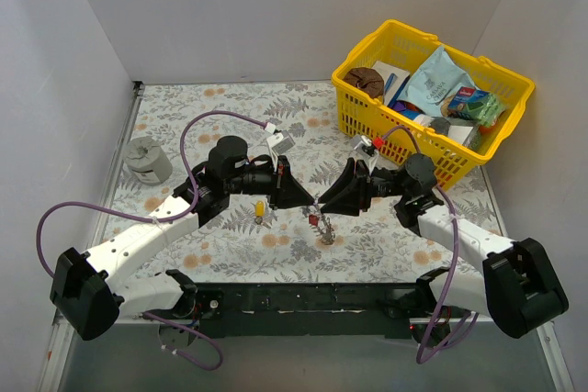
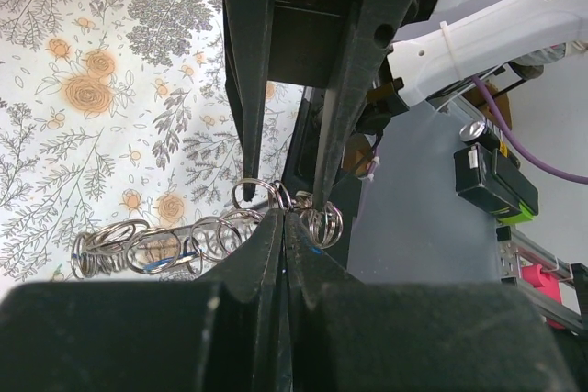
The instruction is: Put the keys on the keyring
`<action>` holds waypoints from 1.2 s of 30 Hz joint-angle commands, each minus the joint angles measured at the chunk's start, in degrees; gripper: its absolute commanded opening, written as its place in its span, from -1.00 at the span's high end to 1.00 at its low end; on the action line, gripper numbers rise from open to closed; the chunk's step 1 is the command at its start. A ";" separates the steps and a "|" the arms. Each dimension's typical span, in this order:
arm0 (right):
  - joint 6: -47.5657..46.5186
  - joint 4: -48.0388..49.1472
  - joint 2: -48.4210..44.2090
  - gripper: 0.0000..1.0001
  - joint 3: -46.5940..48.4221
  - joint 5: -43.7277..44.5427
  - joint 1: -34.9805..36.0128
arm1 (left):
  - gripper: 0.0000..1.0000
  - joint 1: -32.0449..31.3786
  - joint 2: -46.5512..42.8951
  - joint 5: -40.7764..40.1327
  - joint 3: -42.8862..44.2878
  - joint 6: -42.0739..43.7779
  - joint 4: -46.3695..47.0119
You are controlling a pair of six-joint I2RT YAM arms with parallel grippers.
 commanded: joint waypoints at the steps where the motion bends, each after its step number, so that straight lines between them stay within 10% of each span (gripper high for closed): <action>1: 5.34 9.73 0.71 0.13 -0.45 -1.05 0.04 | 1.00 -0.07 -2.50 2.00 2.70 -0.72 3.17; 26: 6.85 7.30 3.62 0.97 1.84 2.46 0.92 | 1.00 -0.16 -2.50 1.12 2.08 -0.19 2.74; 30: 0.98 0.35 1.42 0.97 2.71 3.52 0.84 | 0.61 -0.07 -3.73 -1.33 2.26 0.34 1.59; 34: -7.29 -11.07 -1.47 0.97 4.65 5.98 0.84 | -0.42 -0.07 -6.01 -6.68 2.17 0.08 1.24; 36: -11.25 -16.70 -3.15 0.97 5.61 6.77 0.83 | -0.57 0.02 -8.03 -9.15 2.08 -0.45 1.59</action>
